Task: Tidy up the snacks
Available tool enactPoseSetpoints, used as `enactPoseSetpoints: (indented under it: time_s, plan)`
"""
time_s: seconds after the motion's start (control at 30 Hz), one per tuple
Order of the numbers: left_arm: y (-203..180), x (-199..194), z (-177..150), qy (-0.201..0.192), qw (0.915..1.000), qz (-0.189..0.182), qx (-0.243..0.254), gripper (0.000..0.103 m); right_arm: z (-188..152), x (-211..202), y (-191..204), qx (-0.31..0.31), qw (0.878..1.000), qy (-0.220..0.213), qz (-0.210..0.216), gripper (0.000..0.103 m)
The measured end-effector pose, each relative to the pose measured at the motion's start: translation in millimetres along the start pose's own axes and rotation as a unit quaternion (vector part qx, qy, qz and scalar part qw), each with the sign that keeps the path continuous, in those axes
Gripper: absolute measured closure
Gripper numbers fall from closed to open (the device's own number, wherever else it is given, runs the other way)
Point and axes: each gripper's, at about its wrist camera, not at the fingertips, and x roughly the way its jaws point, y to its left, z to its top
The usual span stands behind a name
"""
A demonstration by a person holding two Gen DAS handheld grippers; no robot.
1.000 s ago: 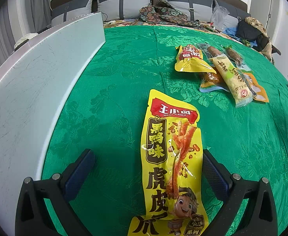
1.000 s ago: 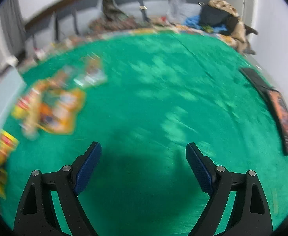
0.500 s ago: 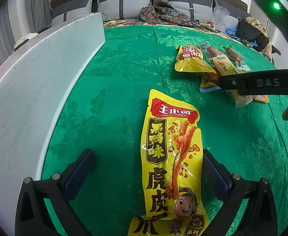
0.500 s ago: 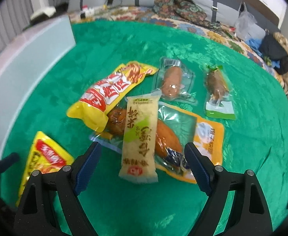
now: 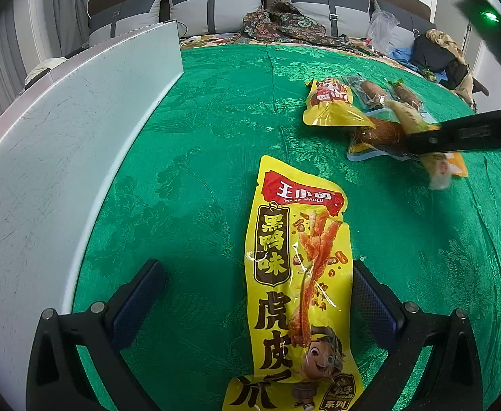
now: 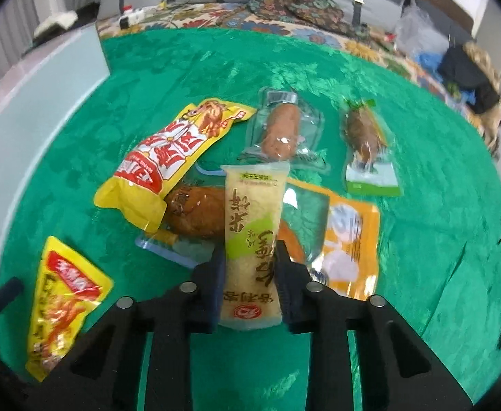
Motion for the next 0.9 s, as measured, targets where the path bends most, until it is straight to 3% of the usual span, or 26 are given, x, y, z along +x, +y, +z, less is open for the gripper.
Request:
enactPoseSetpoints:
  time_s: [0.13, 0.17, 0.23, 0.27, 0.3, 0.43, 0.63, 0.8, 0.9]
  plan:
    - [-2, -4, 2, 0.035, 0.999, -0.014, 0.022, 0.001, -13, -20, -29, 0.057, 0.995, 0.007, 0.083, 0.076]
    - [-2, -6, 3, 0.044, 0.9986, -0.017, 0.026, 0.006, -18, -25, -37, 0.074, 0.992, 0.009, 0.102, 0.076]
    - [-5, -13, 3, 0.045, 0.9981, -0.024, 0.036, 0.024, -32, -36, -57, 0.117, 0.981, 0.01, 0.153, 0.076]
    - [-7, -17, 3, 0.044, 0.9977, -0.028, 0.042, 0.043, -40, -41, -66, 0.14, 0.974, 0.012, 0.177, 0.076]
    - [-8, -21, 2, 0.046, 0.9973, -0.032, 0.047, 0.051, -45, -44, -71, 0.153, 0.969, 0.013, 0.191, 0.076]
    - [-2, -36, -2, 0.053, 0.9958, -0.071, 0.022, 0.059, -78, -58, -86, 0.198, 0.952, 0.015, 0.232, 0.076]
    - [14, -70, -11, 0.033, 0.9865, -0.147, -0.064, 0.06, -99, -76, -69, 0.176, 0.956, 0.015, 0.233, 0.076]
    - [41, -119, -1, -0.014, 0.9725, -0.197, -0.124, 0.06, -82, -107, -39, 0.129, 0.959, -0.009, 0.254, 0.076]
    - [77, -156, 13, -0.056, 0.963, -0.209, -0.16, 0.06, -57, -131, -4, 0.093, 0.957, -0.032, 0.274, 0.076]
